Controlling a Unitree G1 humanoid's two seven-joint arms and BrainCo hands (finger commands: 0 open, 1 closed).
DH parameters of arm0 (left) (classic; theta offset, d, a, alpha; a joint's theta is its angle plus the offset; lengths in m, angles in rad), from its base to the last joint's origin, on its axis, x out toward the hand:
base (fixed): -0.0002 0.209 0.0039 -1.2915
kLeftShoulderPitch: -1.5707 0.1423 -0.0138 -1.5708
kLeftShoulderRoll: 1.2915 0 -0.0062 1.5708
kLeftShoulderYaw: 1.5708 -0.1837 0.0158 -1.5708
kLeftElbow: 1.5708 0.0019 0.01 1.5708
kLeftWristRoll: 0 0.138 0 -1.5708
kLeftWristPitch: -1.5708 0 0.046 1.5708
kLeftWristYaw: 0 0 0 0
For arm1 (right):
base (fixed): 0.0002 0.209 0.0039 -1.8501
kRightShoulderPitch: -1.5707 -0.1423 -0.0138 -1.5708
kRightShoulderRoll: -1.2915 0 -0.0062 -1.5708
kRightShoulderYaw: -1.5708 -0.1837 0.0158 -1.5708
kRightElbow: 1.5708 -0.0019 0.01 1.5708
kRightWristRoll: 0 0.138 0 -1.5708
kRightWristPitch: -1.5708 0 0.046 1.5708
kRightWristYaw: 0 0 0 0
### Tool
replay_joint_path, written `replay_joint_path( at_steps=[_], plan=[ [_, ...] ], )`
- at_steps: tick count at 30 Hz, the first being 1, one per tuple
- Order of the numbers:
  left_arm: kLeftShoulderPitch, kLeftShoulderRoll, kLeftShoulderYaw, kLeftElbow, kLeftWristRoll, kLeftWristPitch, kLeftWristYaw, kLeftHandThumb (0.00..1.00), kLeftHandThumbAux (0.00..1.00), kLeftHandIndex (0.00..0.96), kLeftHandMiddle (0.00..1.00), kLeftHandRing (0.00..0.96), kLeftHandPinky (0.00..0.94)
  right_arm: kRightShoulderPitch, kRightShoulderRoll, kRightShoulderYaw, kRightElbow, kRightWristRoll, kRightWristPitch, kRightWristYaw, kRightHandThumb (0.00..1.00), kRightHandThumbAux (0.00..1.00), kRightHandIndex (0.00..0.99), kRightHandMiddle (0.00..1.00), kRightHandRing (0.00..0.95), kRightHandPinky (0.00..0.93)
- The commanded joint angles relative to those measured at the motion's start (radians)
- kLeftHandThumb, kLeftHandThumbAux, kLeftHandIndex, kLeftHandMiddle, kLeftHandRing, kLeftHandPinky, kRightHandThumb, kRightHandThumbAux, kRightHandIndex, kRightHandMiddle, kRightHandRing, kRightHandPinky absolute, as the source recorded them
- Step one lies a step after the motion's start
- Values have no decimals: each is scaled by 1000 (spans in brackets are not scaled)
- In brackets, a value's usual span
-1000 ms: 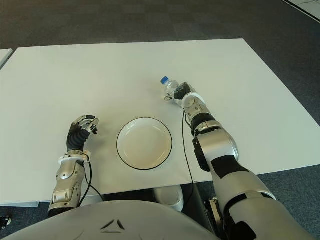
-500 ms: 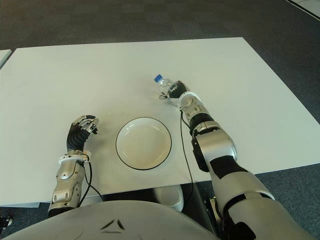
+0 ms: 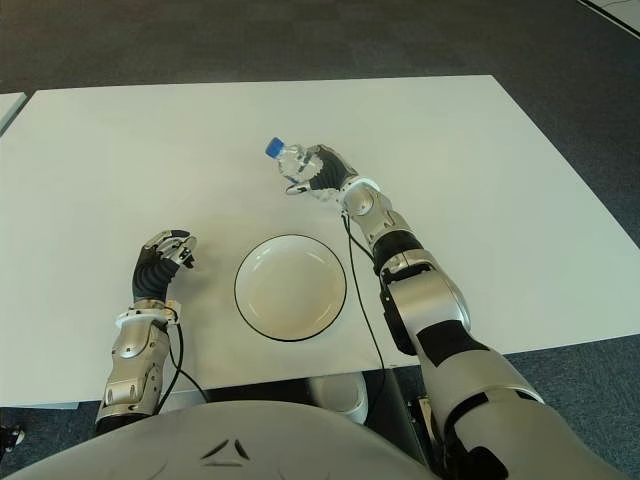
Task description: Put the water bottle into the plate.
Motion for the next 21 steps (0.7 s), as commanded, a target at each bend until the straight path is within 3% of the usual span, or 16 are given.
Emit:
replay_joint_path(
  at_steps=[1,12,21],
  plan=[
    [3,3,0,11,13,2,11,706,713,435,684,664,644,103,-30,14,-194,27,-65,62,704,725,439,879,869,881],
    [6,-3,0,2,12,10,12,706,713,435,683,664,643,267,-61,49,-478,48,-87,179,702,728,438,882,872,853],
    [11,-5,-1,-7,12,22,15,706,713,435,683,663,645,322,-109,101,-590,12,-160,232,702,728,438,873,862,846]
  ],
)
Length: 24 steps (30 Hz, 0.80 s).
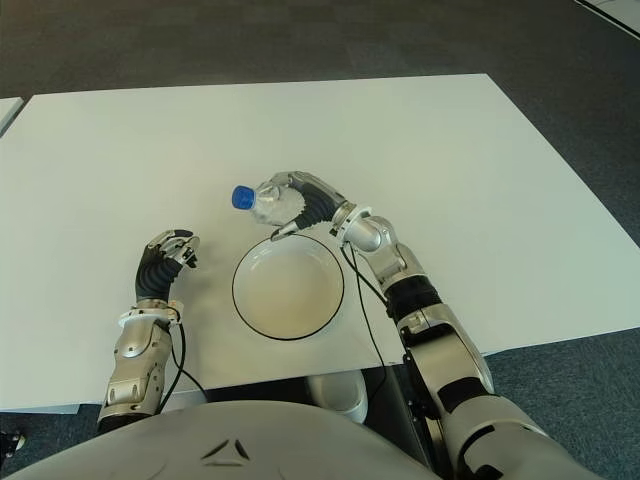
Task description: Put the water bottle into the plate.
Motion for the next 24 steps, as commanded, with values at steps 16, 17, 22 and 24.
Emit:
replay_joint_path(
  at_steps=[16,17,22,24],
  plan=[
    [11,2,4,-9,9,21,15,706,713,435,694,674,657,59,-135,149,-200,-79,-24,257,703,727,439,828,815,801],
    [11,2,4,-8,9,20,15,706,713,435,694,674,657,48,-142,161,-192,-104,-37,260,703,727,439,827,813,799],
    [11,1,6,-5,6,18,14,706,714,435,688,668,646,20,-159,205,-164,-220,-62,233,703,727,438,827,809,797],
    [11,0,7,-5,3,19,14,706,714,435,687,667,644,18,-164,215,-172,-256,-45,235,703,727,438,827,808,795]
  ],
)
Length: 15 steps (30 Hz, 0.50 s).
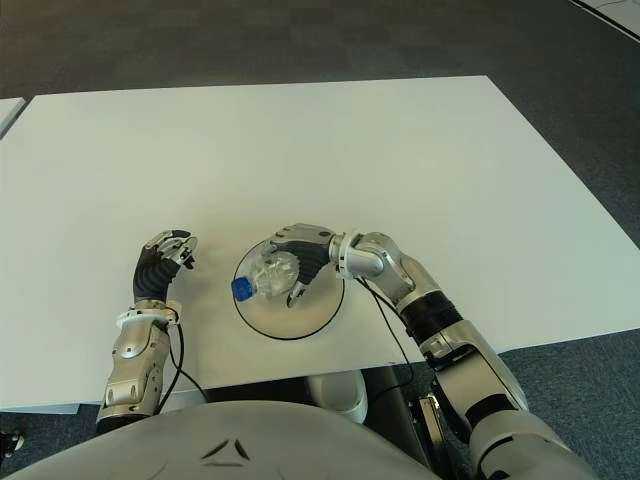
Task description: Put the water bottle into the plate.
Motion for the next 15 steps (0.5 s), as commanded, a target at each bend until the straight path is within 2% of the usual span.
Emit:
replay_joint_path(
  at_steps=[1,10,12,15],
  plan=[
    [7,0,7,3,-3,11,10,706,714,435,686,666,643,-35,-12,28,-4,-81,12,-10,703,727,438,827,807,793],
    [6,0,8,1,-6,19,11,706,713,435,683,663,640,-41,-15,64,-32,-162,91,35,703,726,438,826,805,804],
    [5,1,8,2,-3,19,12,706,713,435,682,664,640,-39,-9,72,-44,-178,134,63,704,726,438,828,809,813],
    [3,2,7,3,1,16,14,706,713,435,683,664,641,-32,8,95,-61,-212,246,139,704,726,439,825,808,816]
  ],
)
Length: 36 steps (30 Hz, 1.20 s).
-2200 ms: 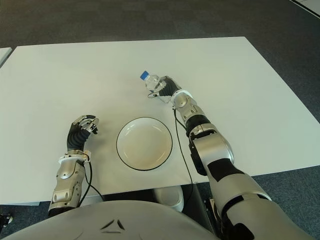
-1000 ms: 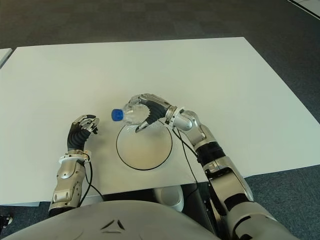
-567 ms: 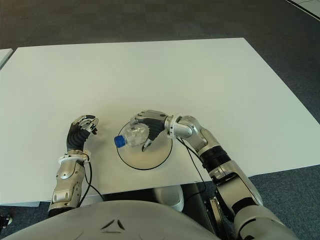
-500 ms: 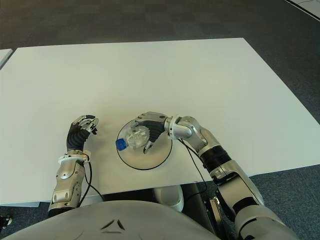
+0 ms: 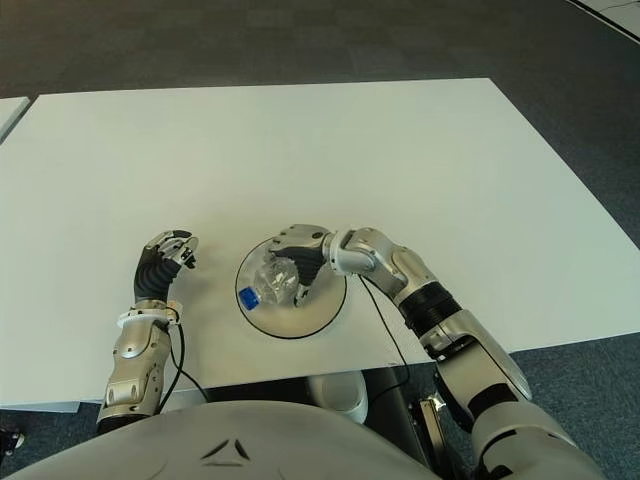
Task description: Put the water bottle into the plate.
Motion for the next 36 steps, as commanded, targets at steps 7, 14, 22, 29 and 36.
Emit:
replay_joint_path(
  at_steps=[7,14,22,29,36],
  plan=[
    [1,2,6,5,1,7,10,706,713,435,683,664,642,15,21,91,-3,-113,218,136,701,726,438,815,809,808],
    [-2,5,5,10,4,-2,7,706,713,435,684,664,642,13,7,124,-2,-130,212,105,694,724,431,755,744,710],
    [-6,7,4,18,6,-7,7,706,713,435,683,662,641,-7,-14,149,14,-123,159,90,584,715,316,406,404,415],
    [-9,5,6,20,-1,-2,6,706,713,435,679,658,637,-37,-21,171,53,-126,96,57,390,702,103,186,199,246],
    [-12,4,6,22,-4,-1,5,706,713,435,677,658,640,-47,-29,183,73,-136,53,2,394,682,12,28,33,70]
  ],
)
